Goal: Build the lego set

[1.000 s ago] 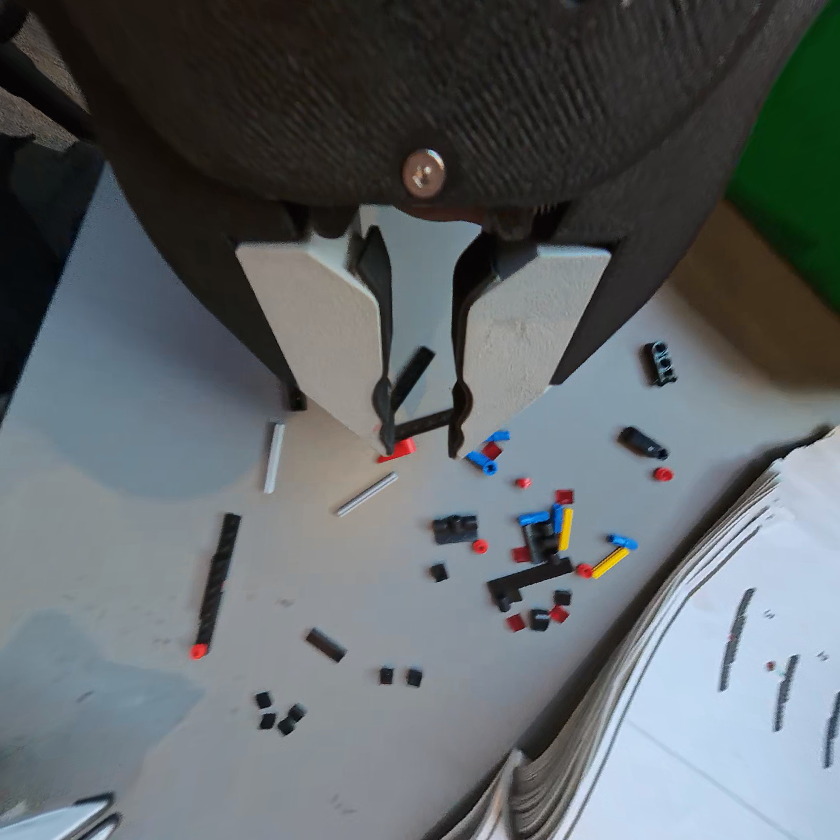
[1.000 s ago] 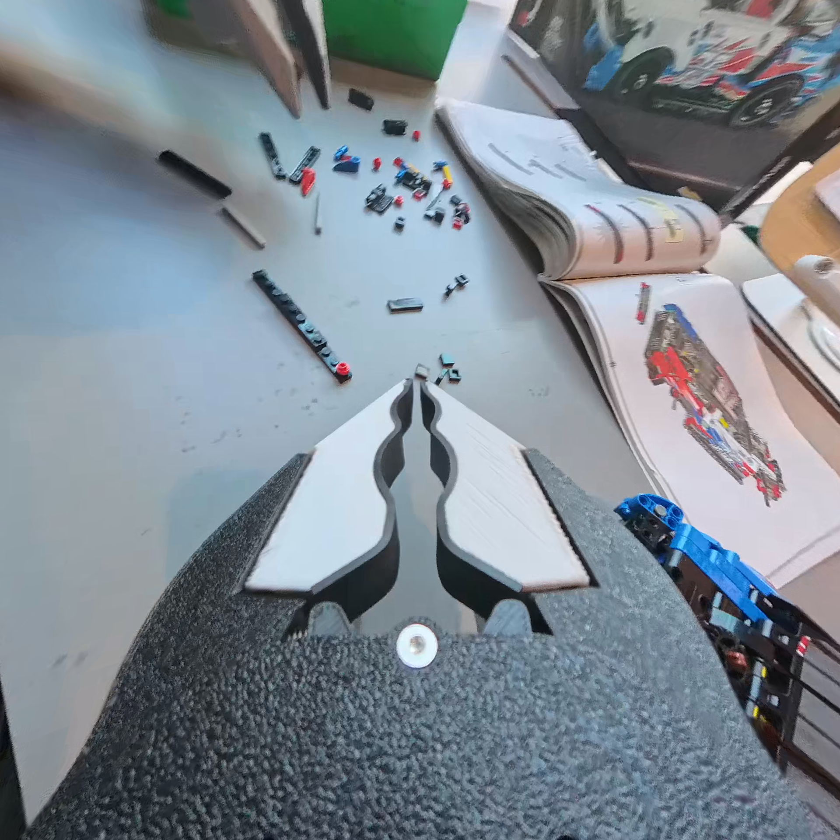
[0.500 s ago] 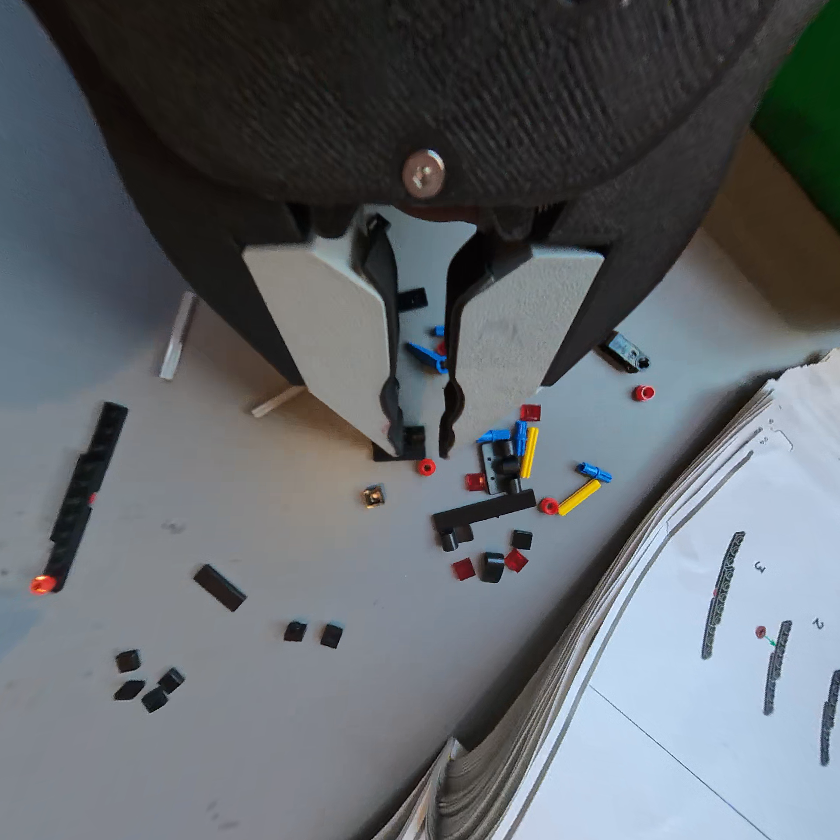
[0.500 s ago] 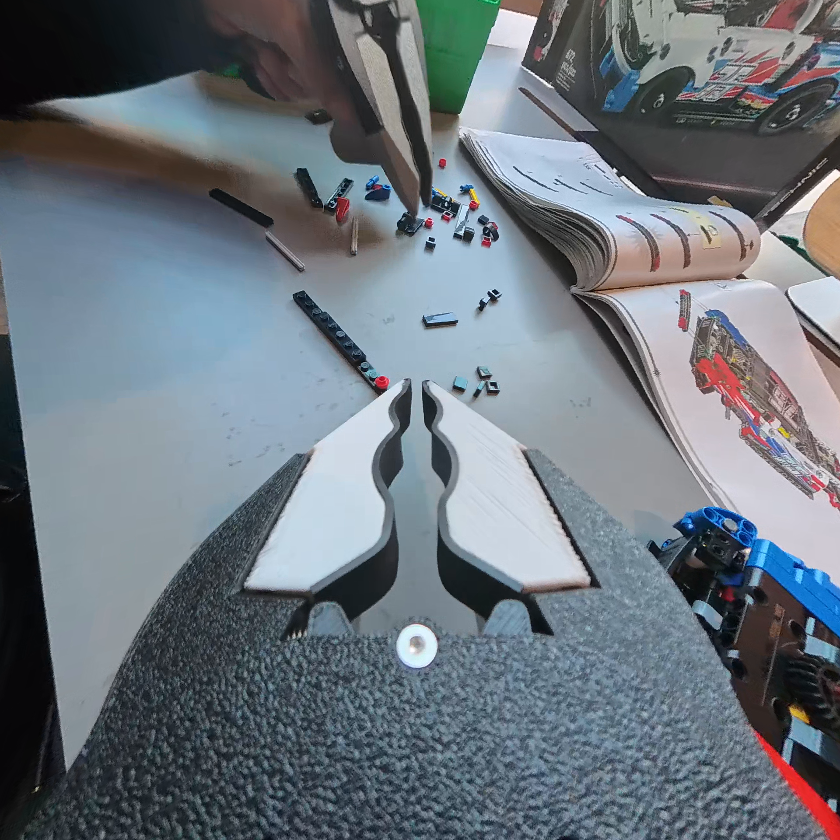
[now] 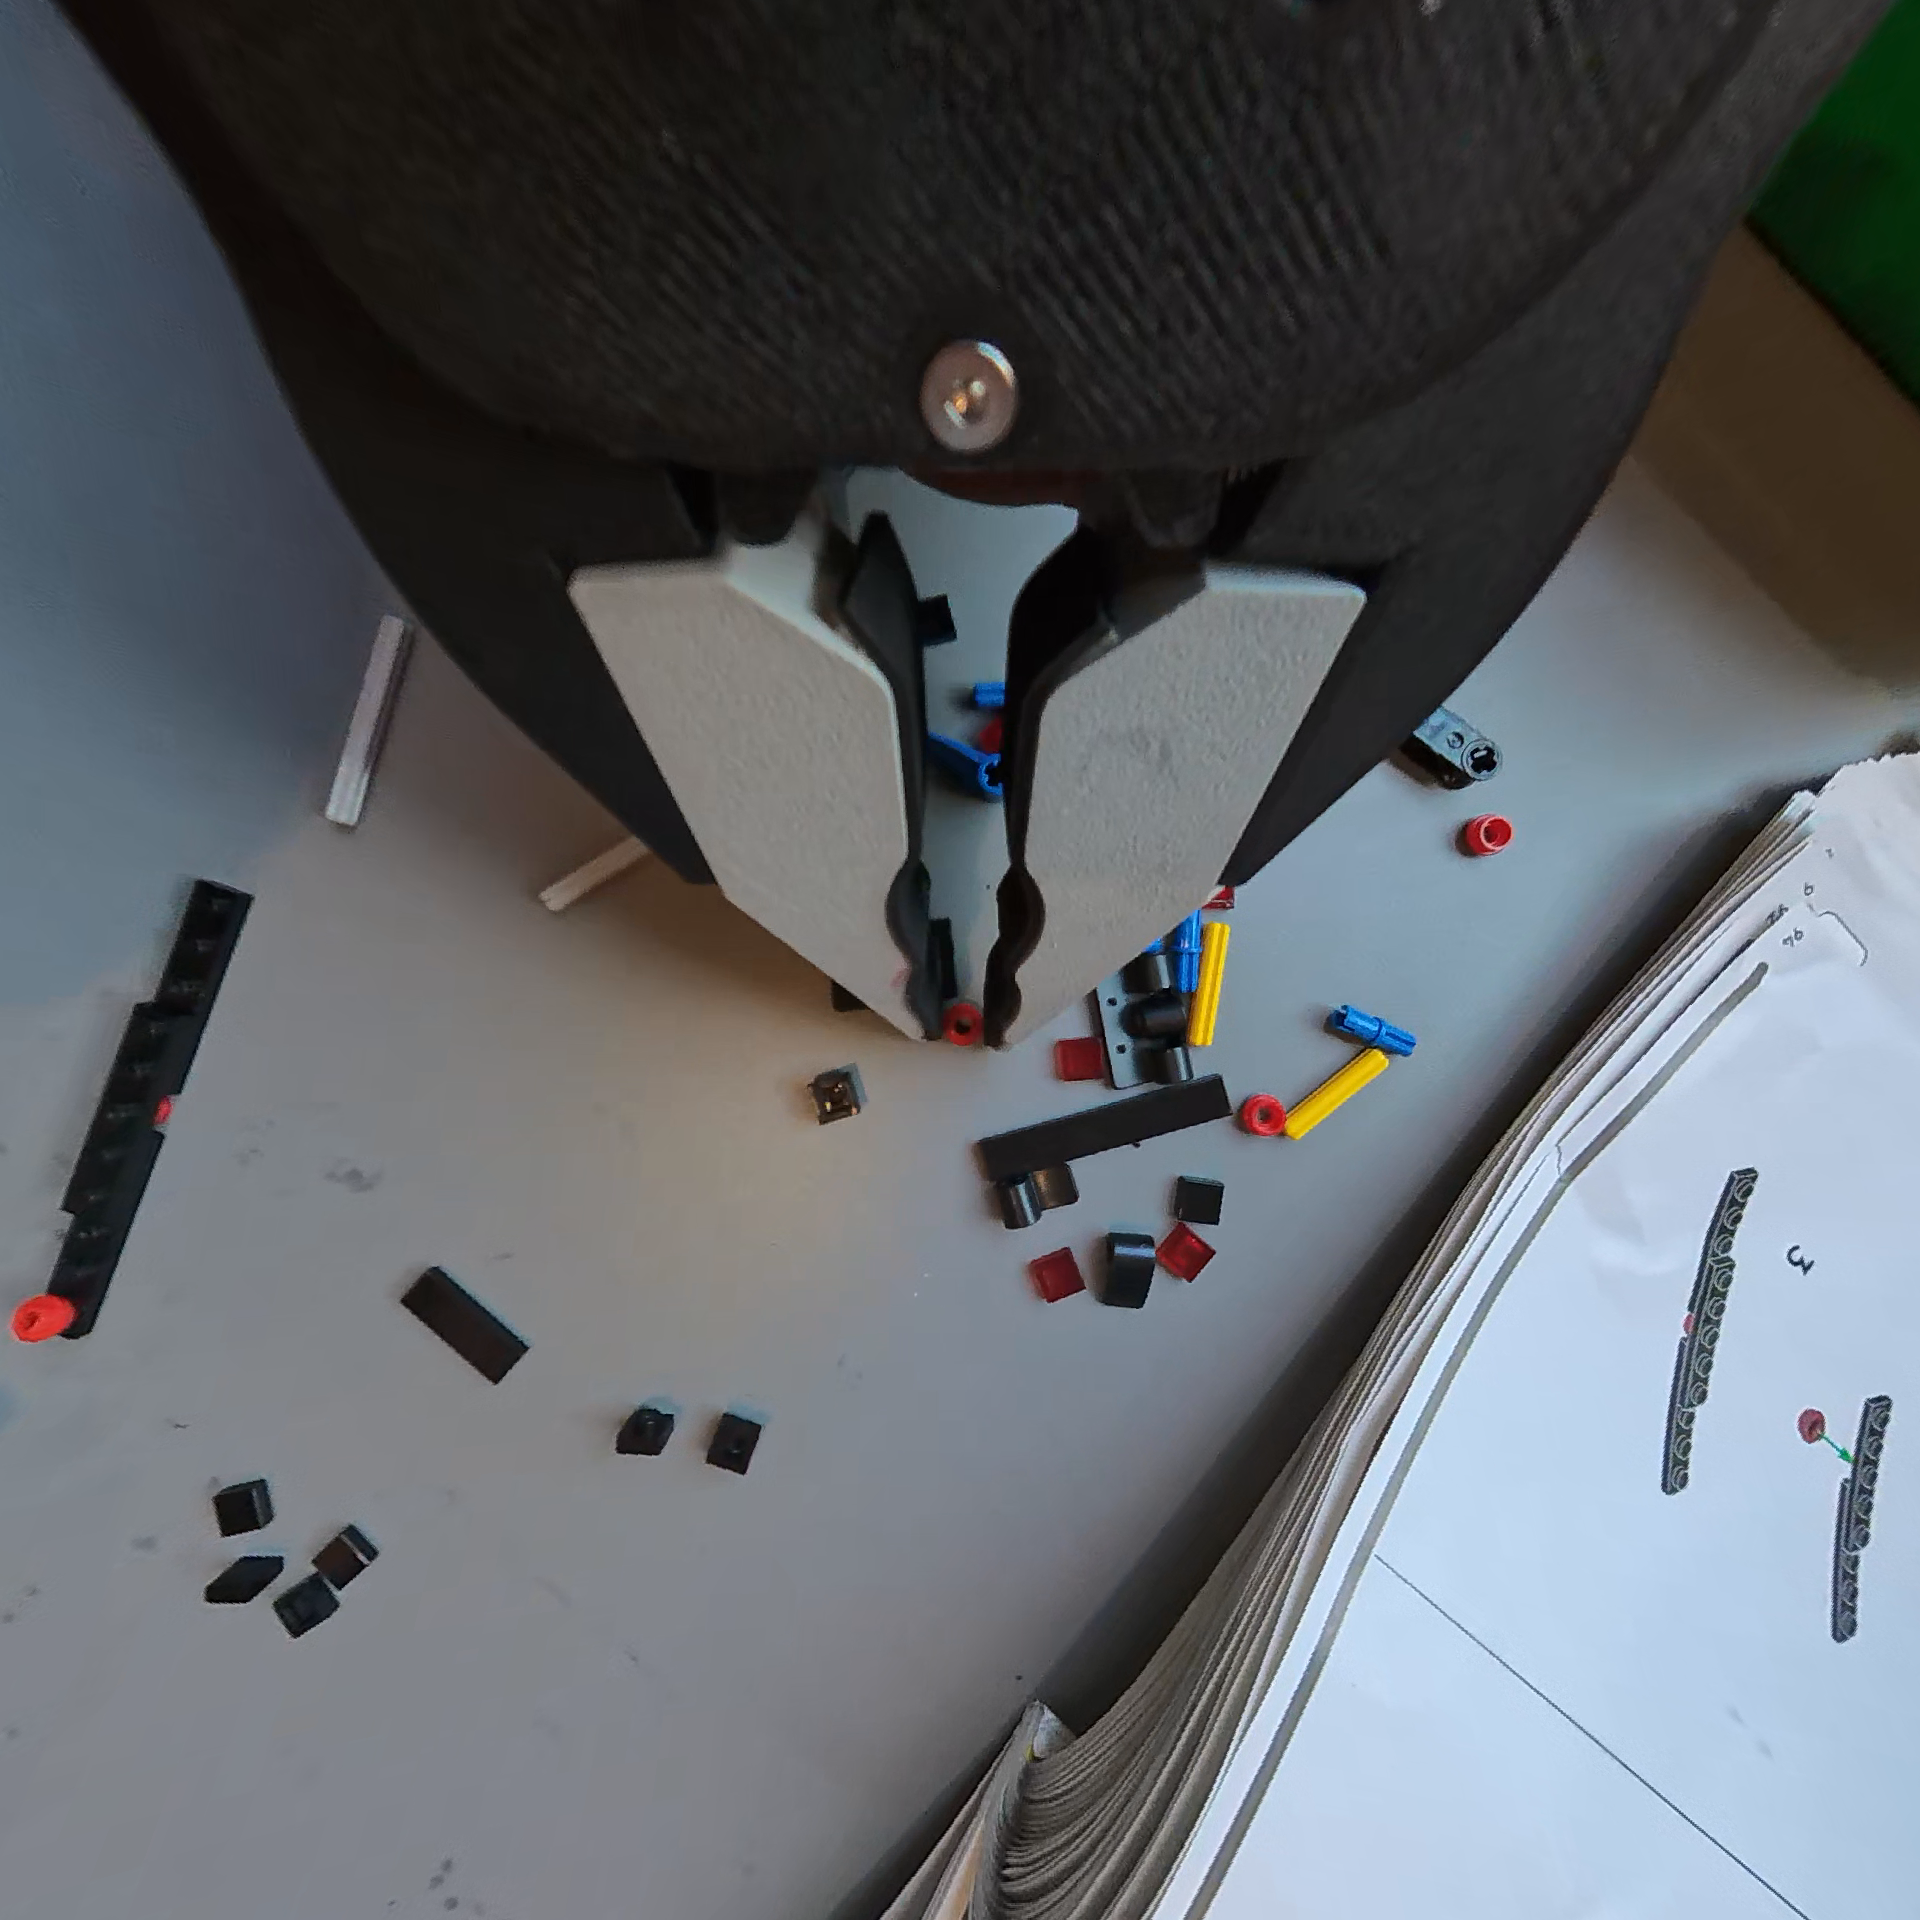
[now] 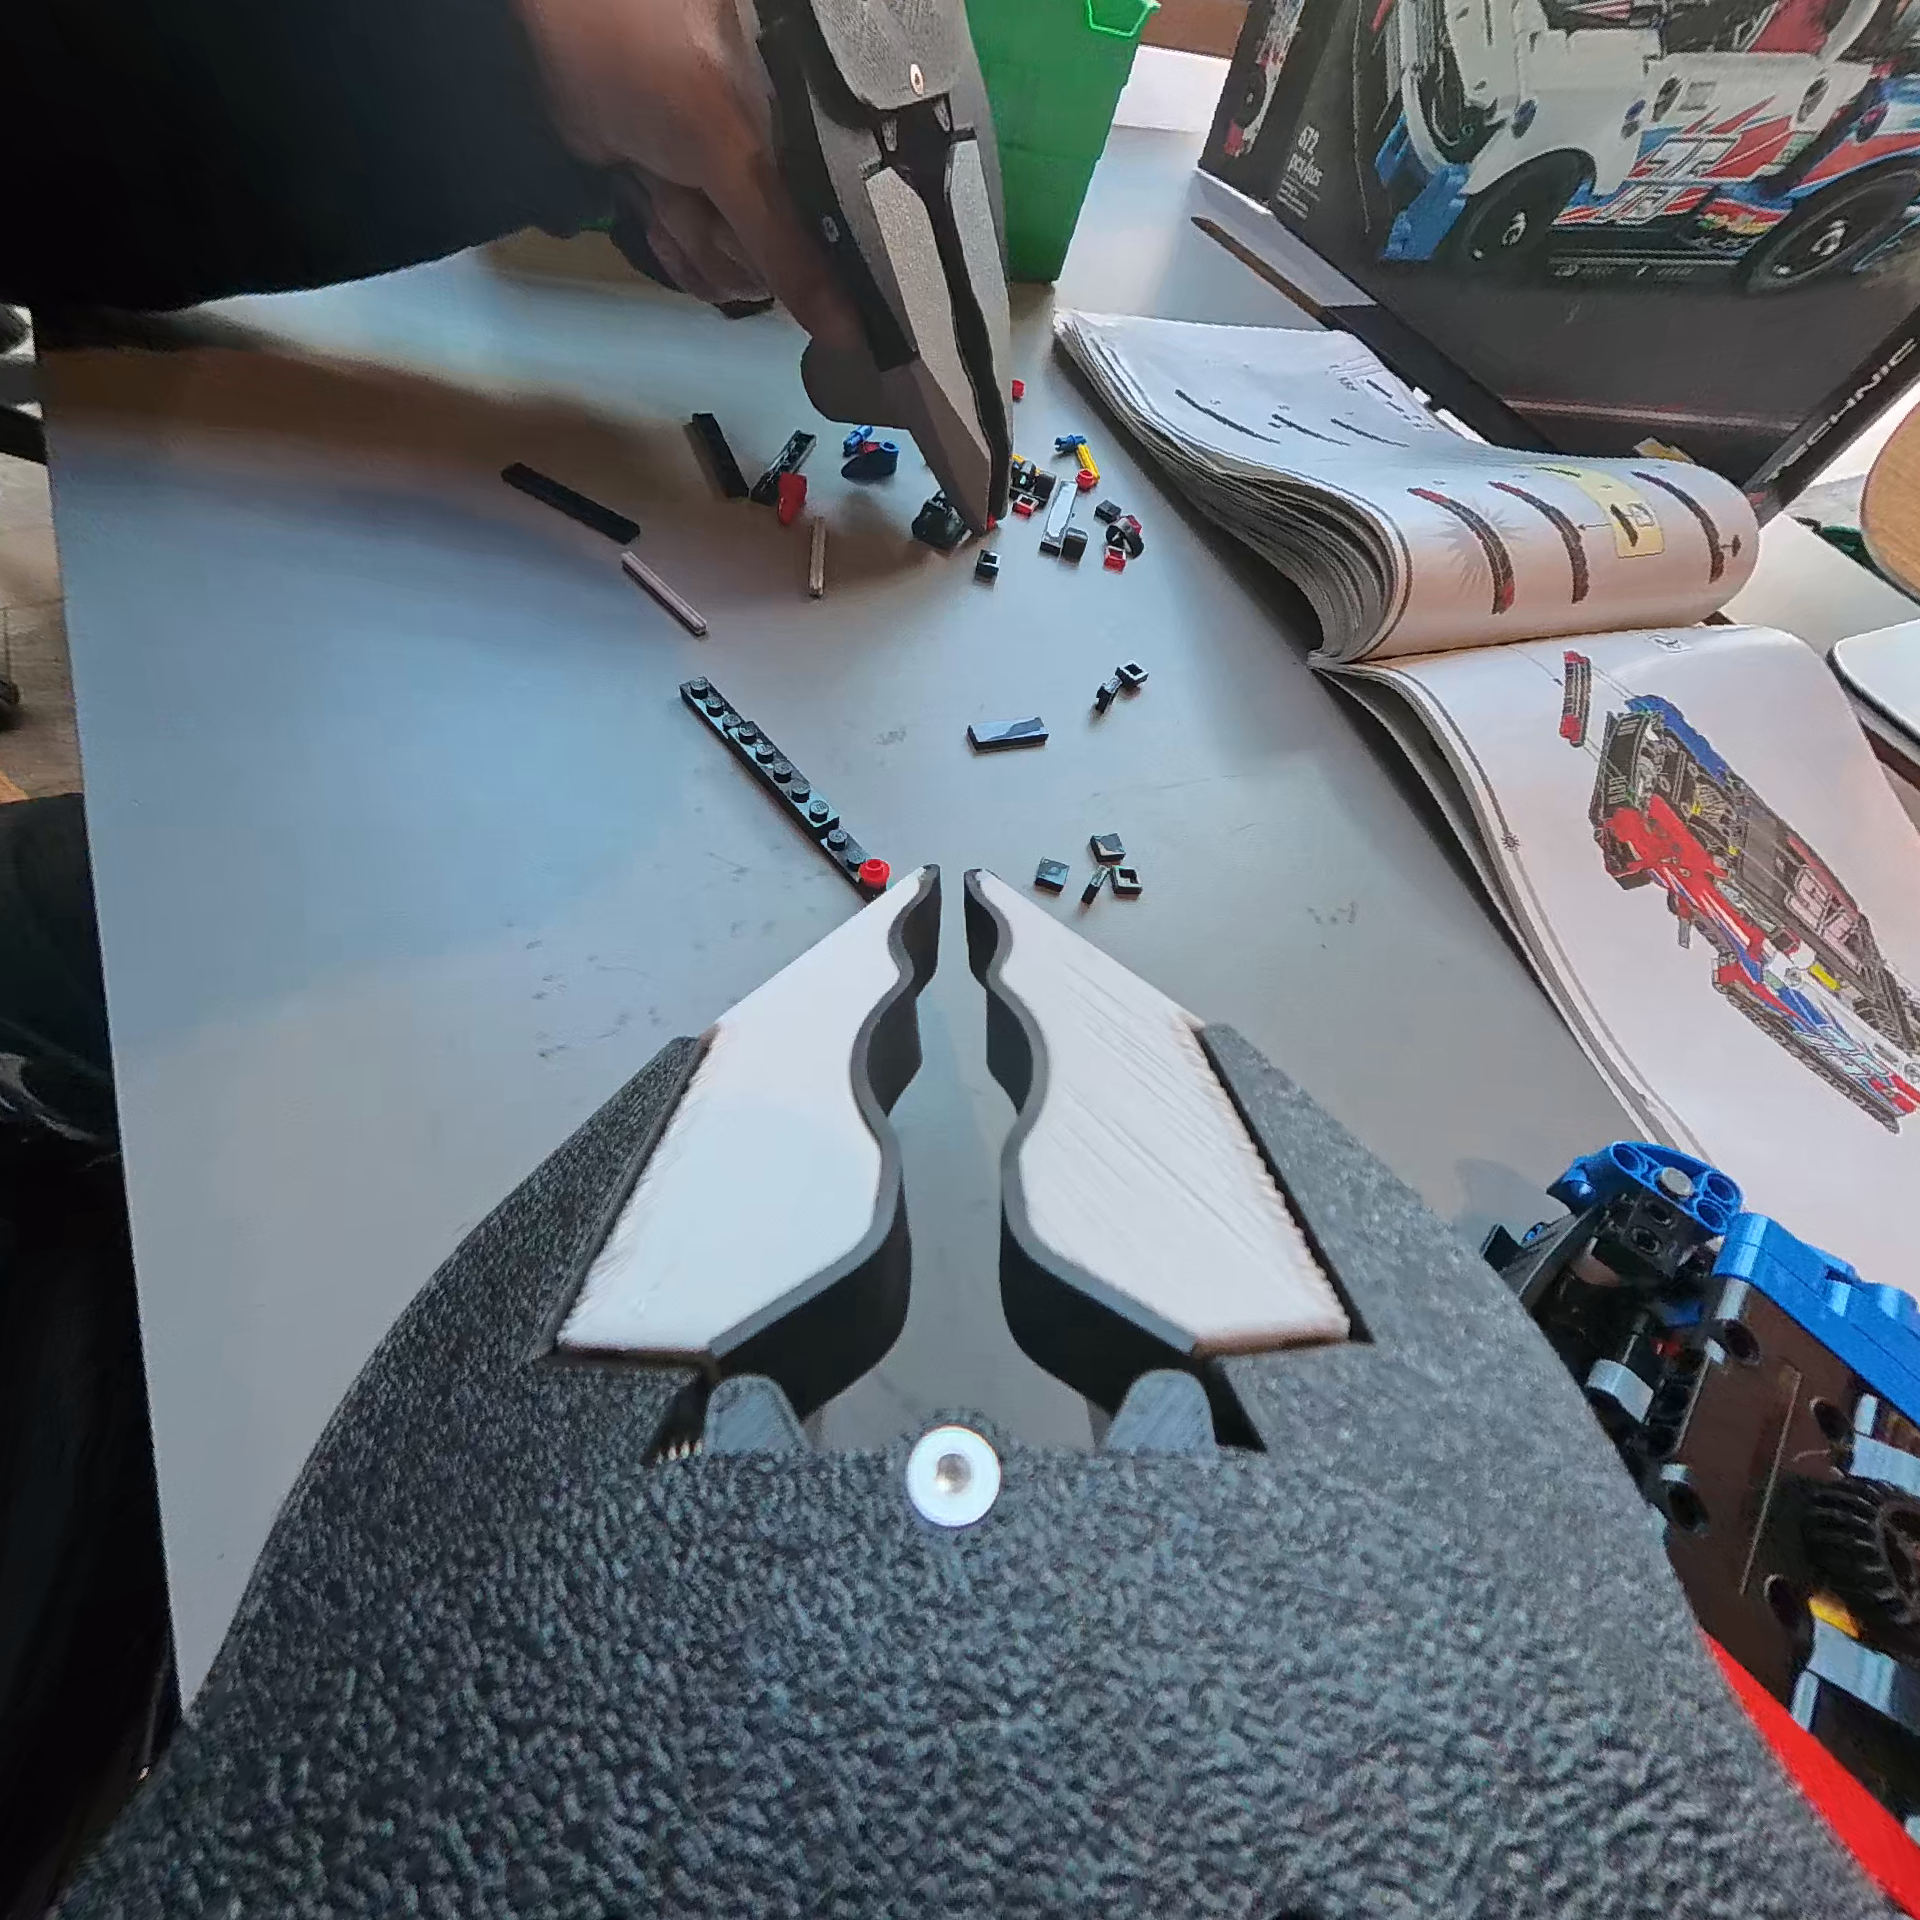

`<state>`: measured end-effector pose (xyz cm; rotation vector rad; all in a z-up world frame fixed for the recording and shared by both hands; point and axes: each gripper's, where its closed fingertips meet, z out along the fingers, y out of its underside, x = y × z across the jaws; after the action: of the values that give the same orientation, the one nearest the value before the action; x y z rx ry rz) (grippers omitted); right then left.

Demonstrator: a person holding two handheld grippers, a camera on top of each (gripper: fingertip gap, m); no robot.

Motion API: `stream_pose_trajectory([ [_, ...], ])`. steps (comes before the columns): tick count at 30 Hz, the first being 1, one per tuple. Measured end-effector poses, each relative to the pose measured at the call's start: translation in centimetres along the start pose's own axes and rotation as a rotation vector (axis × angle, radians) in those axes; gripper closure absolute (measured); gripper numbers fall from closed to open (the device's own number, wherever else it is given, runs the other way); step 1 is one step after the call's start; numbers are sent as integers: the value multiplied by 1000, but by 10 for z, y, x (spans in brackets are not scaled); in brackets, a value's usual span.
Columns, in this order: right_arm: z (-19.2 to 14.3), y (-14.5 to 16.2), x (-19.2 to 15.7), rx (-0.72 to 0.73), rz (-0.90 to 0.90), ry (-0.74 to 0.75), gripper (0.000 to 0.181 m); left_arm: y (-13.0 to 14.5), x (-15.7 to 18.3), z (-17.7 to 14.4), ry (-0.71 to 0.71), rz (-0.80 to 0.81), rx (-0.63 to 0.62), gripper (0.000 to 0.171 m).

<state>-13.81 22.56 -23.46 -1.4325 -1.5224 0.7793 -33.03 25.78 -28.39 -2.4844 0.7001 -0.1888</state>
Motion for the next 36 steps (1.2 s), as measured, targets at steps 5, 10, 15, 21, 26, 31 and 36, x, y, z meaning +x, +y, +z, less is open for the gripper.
stream_pose_trajectory([
  [5, -1, -2, -2, 9, -17, -10, 178, -9, 20, -10, 23, 31, 41, 167],
  [10, 0, -7, -14, 1, -150, -52, 176, -39, 103, -17, 272, 128, 122, 167],
  [15, -3, -4, -19, -31, -204, -39, 176, -49, 163, -3, 295, 334, 89, 168],
  [21, -5, 24, -27, -137, -174, -81, 177, -42, 192, 13, 281, 453, 39, 167],
  [26, 1, 35, -22, -206, -169, -86, 177, -35, 189, 21, 241, 442, 26, 162],
  [31, 3, 35, -17, -201, -119, -91, 177, -33, 188, 18, 251, 411, 37, 157],
  [36, 1, 35, -14, -200, -117, -79, 179, -33, 182, 11, 241, 383, 62, 153],
])
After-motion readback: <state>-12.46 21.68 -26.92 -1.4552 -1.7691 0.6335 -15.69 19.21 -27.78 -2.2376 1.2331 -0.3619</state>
